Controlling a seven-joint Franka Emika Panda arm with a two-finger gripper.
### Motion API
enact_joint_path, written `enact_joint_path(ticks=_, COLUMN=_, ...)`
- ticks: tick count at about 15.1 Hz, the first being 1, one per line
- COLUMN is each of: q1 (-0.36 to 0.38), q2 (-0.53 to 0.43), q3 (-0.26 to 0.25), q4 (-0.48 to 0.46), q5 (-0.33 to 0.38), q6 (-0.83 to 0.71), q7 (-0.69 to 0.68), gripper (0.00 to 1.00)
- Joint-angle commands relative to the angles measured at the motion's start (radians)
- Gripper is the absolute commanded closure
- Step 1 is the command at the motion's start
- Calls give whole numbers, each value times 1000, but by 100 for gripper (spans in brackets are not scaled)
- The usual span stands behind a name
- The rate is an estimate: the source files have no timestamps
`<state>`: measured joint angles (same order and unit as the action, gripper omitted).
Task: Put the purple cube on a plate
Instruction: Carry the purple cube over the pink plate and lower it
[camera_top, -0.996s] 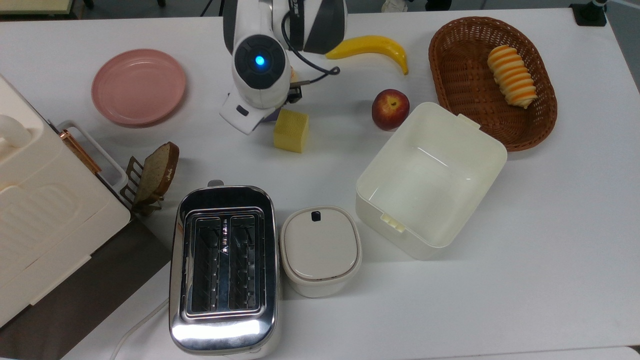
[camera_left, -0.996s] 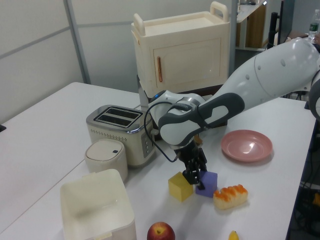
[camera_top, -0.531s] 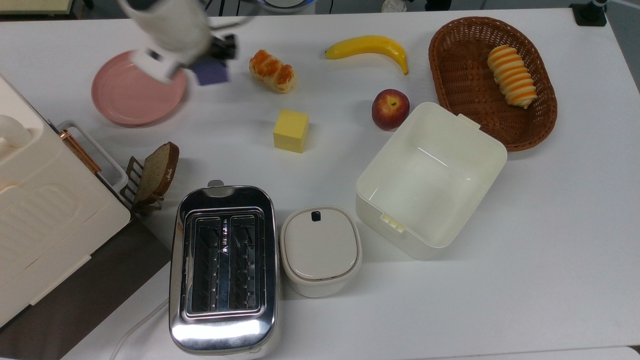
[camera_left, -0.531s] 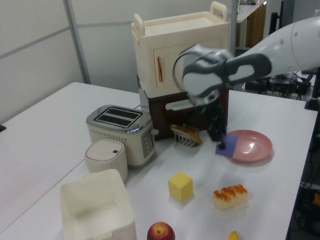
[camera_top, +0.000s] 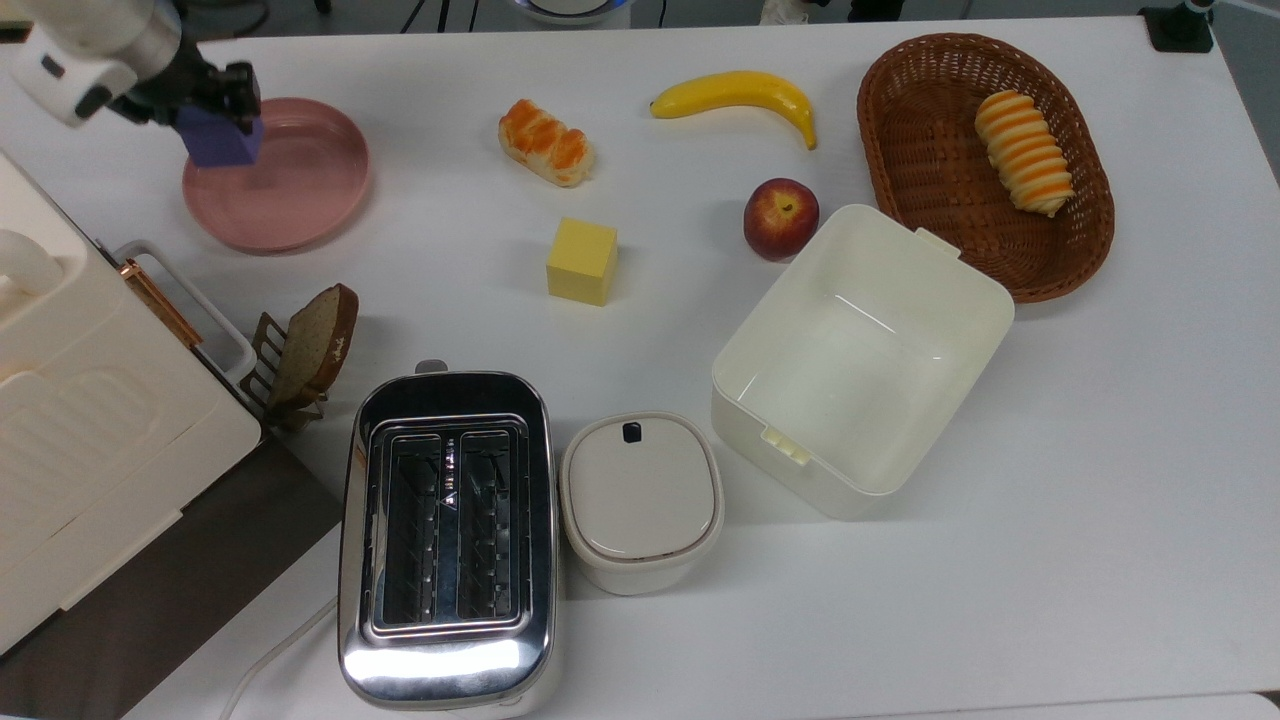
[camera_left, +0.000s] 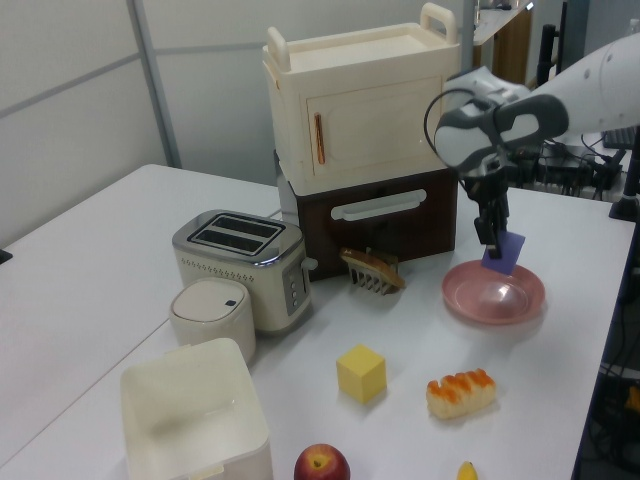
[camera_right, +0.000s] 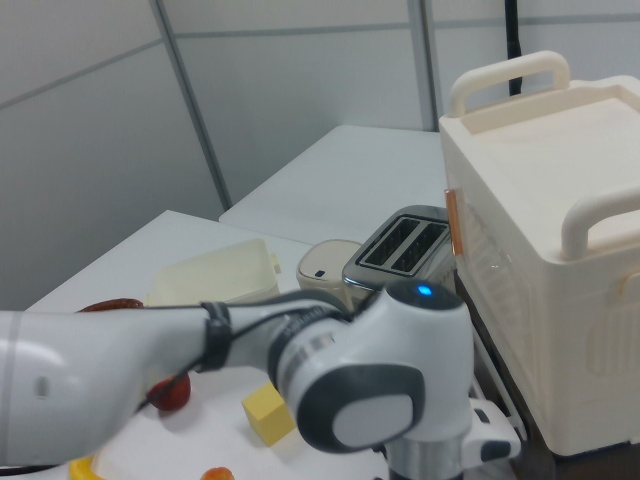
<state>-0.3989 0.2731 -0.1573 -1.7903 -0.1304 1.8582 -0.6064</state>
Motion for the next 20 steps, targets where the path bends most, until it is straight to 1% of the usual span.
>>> enact_joint_path(ticks=1, q1=25, q2=58, q3=10, q4=0, q5=-17, q6=65, q7=62, gripper=65)
enact_joint_path(ticks=2, q1=28, q2=70, q3=10, q4=0, q5=-20, q6=67, q7=71, gripper=57)
enact_joint_path(ticks=3, q1=28, q2=75, q3=10, q4=0, q5=-26, q6=70, q7=71, gripper=40)
enact_joint_path(ticks=4, q1=28, q2=75, q3=10, q4=0, q5=-28, q6=75, q7=73, gripper=10)
enact_joint_path(ticks=5, q1=28, q2=75, q3=10, q4=0, q5=-28, q6=73, q7=76, gripper=0)
enact_joint_path(ticks=10, q1=29, q2=58, q3=12, q4=15, q5=-26, q6=72, q7=97, gripper=0)
enact_joint_path(ticks=12, q1=29, q2=28, q3=18, q4=52, q5=-18, q6=58, q7=135, gripper=0)
enact_joint_path(ticks=15, q1=34, q2=-44, q3=22, q4=65, q5=-8, q6=58, q7=194, gripper=0)
enact_joint_path(ticks=16, q1=44, q2=-55, q3=24, q4=72, q5=-5, q6=58, q7=221, gripper=0)
enact_joint_path(ticks=17, q1=78, q2=-60, q3=22, q4=98, q5=15, q6=56, q7=303, gripper=0)
enact_joint_path(ticks=20, q1=168, q2=-78, q3=22, q4=141, q5=18, q6=10, q7=546, gripper=0)
